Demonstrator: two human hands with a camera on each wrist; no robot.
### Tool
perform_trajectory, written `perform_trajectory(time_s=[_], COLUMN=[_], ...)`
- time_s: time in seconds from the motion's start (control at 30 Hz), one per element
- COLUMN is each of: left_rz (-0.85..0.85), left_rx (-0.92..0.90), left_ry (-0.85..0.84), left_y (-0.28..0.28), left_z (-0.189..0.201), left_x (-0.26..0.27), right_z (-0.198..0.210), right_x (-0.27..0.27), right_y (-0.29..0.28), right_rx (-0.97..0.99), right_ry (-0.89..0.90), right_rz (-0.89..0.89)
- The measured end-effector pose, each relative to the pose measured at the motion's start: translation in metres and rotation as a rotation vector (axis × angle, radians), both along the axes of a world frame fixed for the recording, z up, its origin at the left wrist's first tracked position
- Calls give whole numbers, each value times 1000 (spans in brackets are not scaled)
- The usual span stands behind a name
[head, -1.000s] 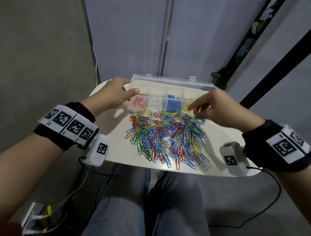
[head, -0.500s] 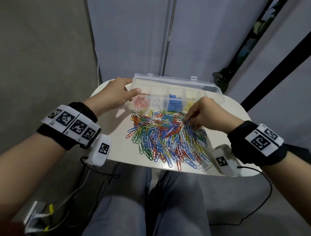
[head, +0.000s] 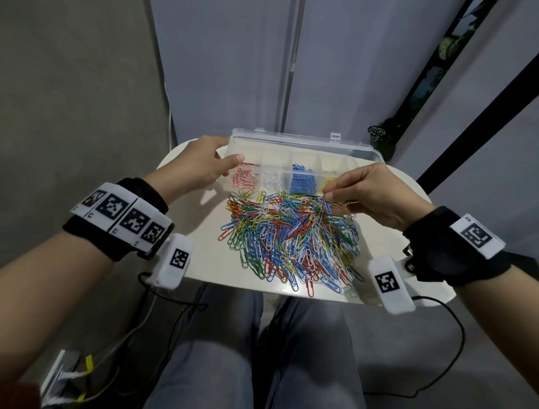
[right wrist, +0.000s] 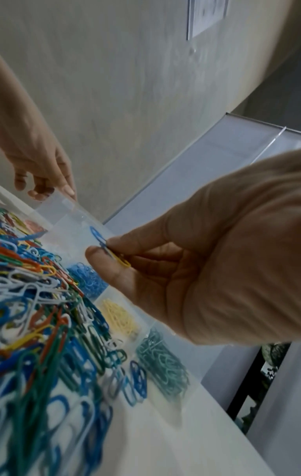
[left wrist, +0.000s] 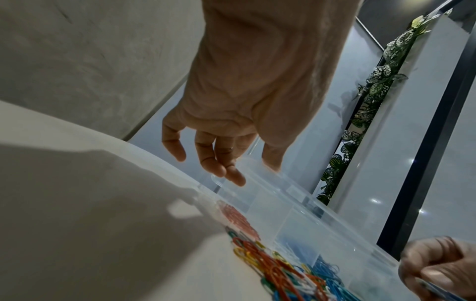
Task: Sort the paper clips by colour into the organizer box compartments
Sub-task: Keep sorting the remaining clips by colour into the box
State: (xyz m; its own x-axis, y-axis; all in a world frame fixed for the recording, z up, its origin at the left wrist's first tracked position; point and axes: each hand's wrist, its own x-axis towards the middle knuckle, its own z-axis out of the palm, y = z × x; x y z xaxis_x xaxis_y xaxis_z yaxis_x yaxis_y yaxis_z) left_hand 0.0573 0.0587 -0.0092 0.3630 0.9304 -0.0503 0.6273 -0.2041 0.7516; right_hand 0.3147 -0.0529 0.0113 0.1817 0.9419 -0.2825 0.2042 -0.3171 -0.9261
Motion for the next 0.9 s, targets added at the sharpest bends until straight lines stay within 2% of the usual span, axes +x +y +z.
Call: perform_trajectory(time_s=[0.33, 0.63, 0.77, 0.9], left_rz=[11, 16, 21, 18], left_rx=[18, 8, 8, -1], left_ry=[-1, -3, -2, -15], left_y=[-2, -3, -4, -5], left_z=[2, 2, 3, 4], left_x=[0, 0, 1, 1], right_z=[-1, 5, 16, 28], right_x=[2, 0, -1, 4], right_y=[-4, -5, -3, 11], right_rx=[4, 72, 200, 353], right_ry=[-20, -210, -313, -354], right_rz=[-19, -5, -13, -117])
